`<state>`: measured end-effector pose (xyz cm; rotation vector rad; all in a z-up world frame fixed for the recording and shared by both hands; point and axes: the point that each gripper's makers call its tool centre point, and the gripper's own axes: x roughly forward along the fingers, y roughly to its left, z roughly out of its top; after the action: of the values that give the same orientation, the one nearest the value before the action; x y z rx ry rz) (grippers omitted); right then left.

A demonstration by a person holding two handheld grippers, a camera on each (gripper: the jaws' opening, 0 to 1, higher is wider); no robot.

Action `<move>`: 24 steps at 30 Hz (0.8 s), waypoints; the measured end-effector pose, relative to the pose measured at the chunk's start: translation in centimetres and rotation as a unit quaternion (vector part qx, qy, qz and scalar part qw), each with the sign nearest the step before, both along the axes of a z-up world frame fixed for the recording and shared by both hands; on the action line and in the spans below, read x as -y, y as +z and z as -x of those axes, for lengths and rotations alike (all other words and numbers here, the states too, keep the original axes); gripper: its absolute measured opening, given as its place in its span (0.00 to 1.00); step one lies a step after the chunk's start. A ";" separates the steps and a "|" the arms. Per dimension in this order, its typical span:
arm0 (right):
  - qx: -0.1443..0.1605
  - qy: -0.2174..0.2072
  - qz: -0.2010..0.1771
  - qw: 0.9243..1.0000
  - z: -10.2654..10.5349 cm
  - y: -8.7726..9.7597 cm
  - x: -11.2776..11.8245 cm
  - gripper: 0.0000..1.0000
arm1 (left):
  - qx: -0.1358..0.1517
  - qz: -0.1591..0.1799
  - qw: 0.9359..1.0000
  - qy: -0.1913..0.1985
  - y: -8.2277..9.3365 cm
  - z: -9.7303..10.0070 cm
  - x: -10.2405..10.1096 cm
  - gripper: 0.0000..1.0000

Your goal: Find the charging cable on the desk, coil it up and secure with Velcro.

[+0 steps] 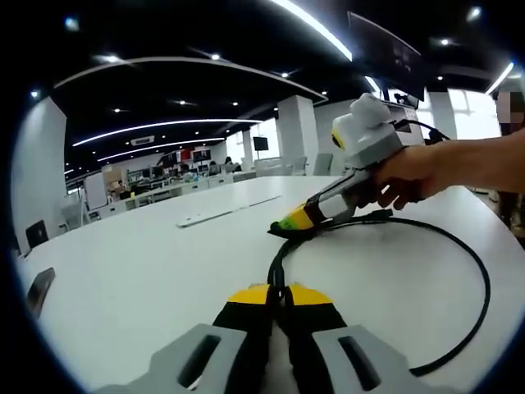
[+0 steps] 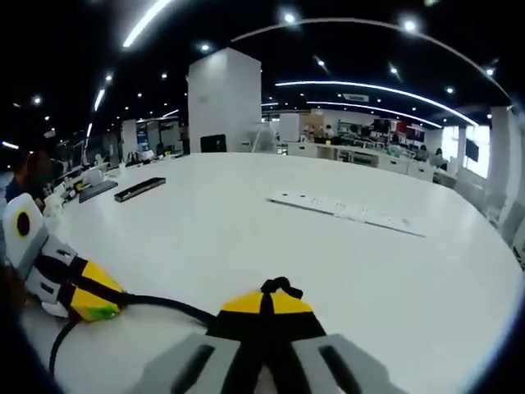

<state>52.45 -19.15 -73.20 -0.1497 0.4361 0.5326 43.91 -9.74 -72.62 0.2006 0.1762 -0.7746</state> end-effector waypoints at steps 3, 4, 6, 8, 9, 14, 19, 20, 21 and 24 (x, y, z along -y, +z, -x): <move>0.008 0.000 -0.004 1.000 0.2 0.4 0.3 0.03 | 0.002 -0.001 1.000 0.000 0.0 0.0 0.0 0.07; 0.009 0.001 -0.009 1.000 0.4 0.6 0.4 0.03 | 0.002 -0.001 1.000 0.000 0.0 0.0 0.0 0.07; 0.016 0.004 -0.012 1.000 0.7 1.1 0.5 0.03 | 0.001 0.000 1.000 0.000 0.0 0.0 0.0 0.07; 0.029 0.004 -0.012 0.999 0.8 1.7 0.6 0.03 | 0.001 0.000 1.000 0.001 0.0 0.0 0.0 0.07; 0.040 0.005 -0.017 0.999 0.9 2.4 0.6 0.03 | 0.001 0.000 1.000 0.001 0.0 0.0 0.0 0.07; 0.053 0.007 -0.029 0.998 1.3 3.7 0.5 0.06 | 0.000 0.001 1.000 0.001 0.1 0.0 0.1 0.07; 0.085 0.010 -0.037 0.996 2.0 5.9 0.6 0.12 | 0.000 0.001 1.000 0.001 0.0 0.0 0.0 0.07; 0.089 0.010 -0.037 0.995 2.1 6.2 0.6 0.13 | 0.000 0.001 1.000 0.001 0.0 -0.1 0.0 0.07; 0.092 0.010 -0.038 0.995 2.1 6.5 0.7 0.14 | 0.000 0.001 1.000 0.001 0.0 -0.1 0.0 0.07; 0.107 0.010 -0.047 0.993 2.5 7.6 0.6 0.16 | 0.000 0.001 1.000 0.001 -0.1 -0.1 0.0 0.07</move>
<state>50.00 -19.74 -65.58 -0.1185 0.1998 0.5500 44.01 -9.78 -72.68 0.1978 0.1759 -0.7734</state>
